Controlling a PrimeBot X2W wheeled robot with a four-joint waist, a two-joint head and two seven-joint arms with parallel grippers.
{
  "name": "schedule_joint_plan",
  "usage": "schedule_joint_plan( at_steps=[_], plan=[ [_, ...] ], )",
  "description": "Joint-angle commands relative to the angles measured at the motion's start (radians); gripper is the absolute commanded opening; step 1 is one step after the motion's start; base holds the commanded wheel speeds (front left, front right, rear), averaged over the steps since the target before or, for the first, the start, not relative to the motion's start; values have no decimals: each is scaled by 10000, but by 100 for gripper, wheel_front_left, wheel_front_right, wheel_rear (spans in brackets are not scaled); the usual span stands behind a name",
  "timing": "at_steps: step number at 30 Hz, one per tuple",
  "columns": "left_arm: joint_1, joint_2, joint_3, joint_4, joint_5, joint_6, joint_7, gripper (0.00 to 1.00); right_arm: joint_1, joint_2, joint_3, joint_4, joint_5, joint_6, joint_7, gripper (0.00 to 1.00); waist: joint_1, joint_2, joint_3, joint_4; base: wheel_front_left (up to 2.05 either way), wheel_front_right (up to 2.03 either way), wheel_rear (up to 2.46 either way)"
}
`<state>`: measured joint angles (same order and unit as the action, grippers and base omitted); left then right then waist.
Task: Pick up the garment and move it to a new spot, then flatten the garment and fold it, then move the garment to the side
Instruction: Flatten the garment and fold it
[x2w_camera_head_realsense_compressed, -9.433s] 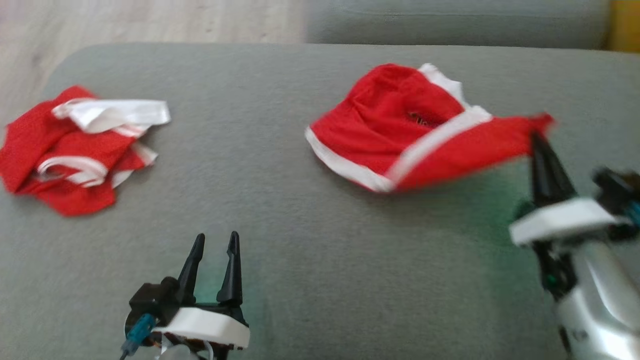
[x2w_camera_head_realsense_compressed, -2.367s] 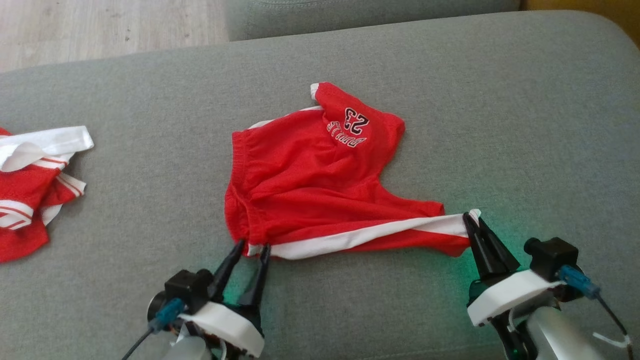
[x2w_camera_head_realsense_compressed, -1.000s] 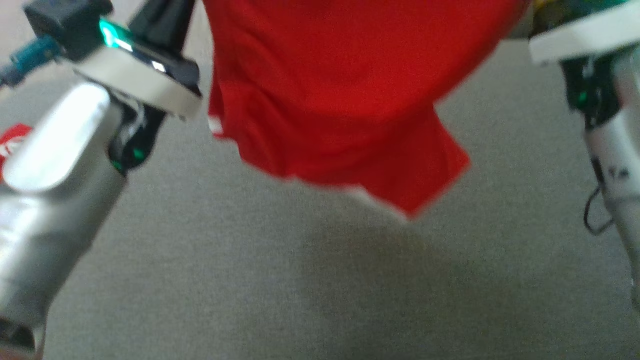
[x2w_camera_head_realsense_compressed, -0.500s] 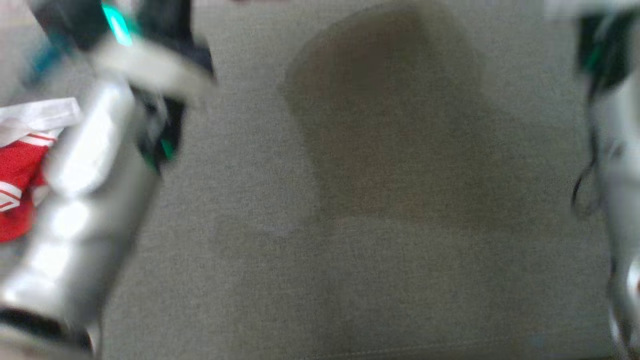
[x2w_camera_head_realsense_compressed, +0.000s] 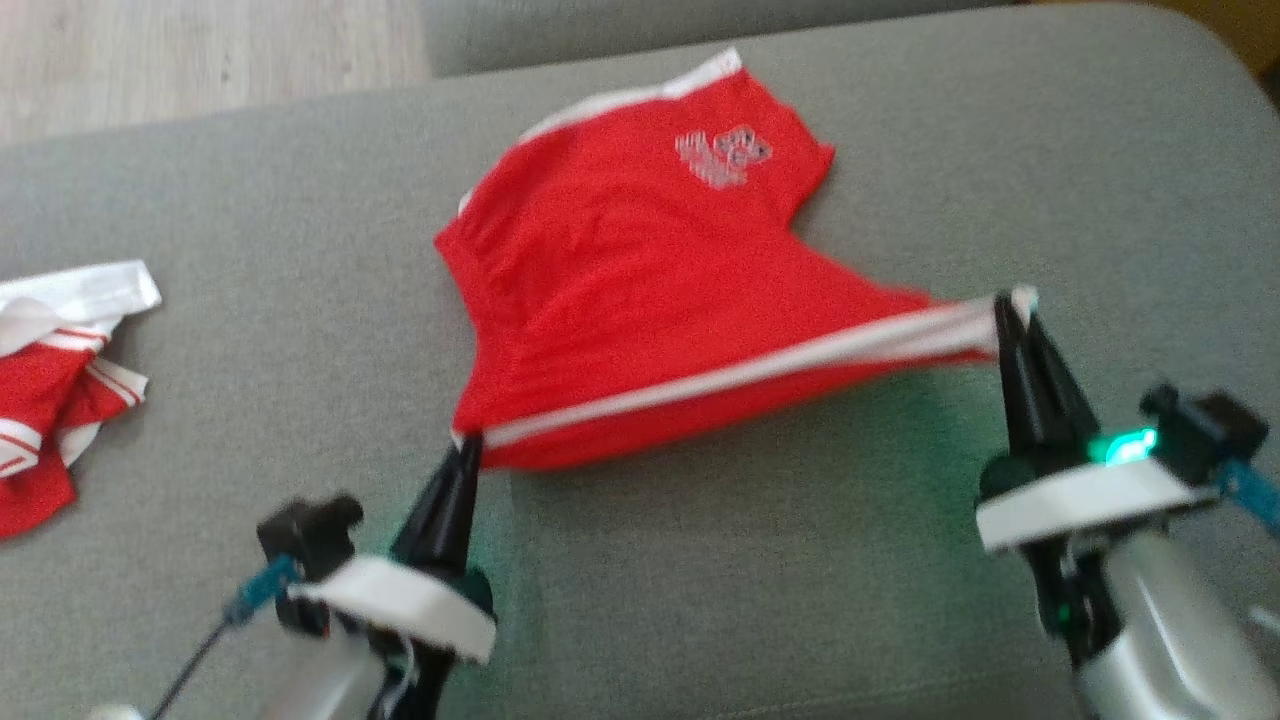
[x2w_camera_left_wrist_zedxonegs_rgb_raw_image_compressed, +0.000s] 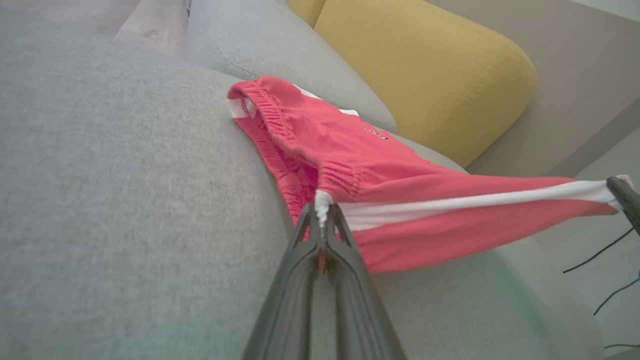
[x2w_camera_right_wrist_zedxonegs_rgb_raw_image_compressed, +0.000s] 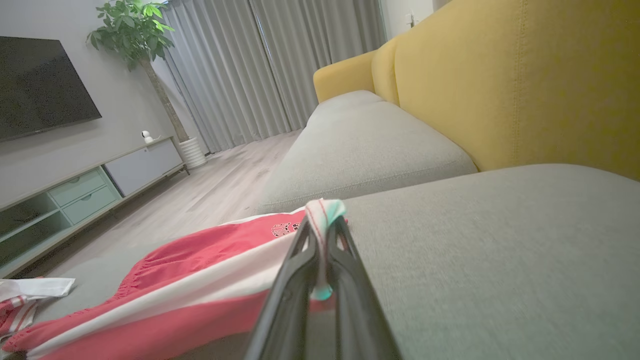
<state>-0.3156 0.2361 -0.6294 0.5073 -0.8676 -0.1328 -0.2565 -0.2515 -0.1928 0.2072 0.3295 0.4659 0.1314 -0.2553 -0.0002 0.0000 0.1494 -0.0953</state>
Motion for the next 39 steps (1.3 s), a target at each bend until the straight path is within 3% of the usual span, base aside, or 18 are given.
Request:
schedule_joint_plan(
  at_steps=[1,5,13,20,26,39],
  plan=[
    [148,175,492,-340,162,22,-52,0,203,-124,10,-492,77,-7,-64,0,2,0,-343,-60,0,0,0],
    [1110,9,1174,-841,372,22,-52,0,1188,-197,127,-827,256,-7,-64,0,2,0,-782,-71,0,0,0],
    [2430,75,1158,-1686,678,22,-53,0,2473,-485,575,-1163,486,-7,-64,0,2,0,-1288,-39,0,0,0],
    [2681,-2,1048,-2202,676,22,-53,0,2425,-575,279,-1425,506,-7,-64,0,2,0,-1150,205,0,0,0],
    [1194,17,422,-2225,159,22,-53,0,717,-523,147,-813,538,-7,-64,0,2,0,-225,630,0,0,0],
    [-2535,-530,-12,-1468,-1051,21,-53,0,-4600,-270,799,2608,336,-7,345,0,2,0,1961,1822,0,0,0]
  ],
)
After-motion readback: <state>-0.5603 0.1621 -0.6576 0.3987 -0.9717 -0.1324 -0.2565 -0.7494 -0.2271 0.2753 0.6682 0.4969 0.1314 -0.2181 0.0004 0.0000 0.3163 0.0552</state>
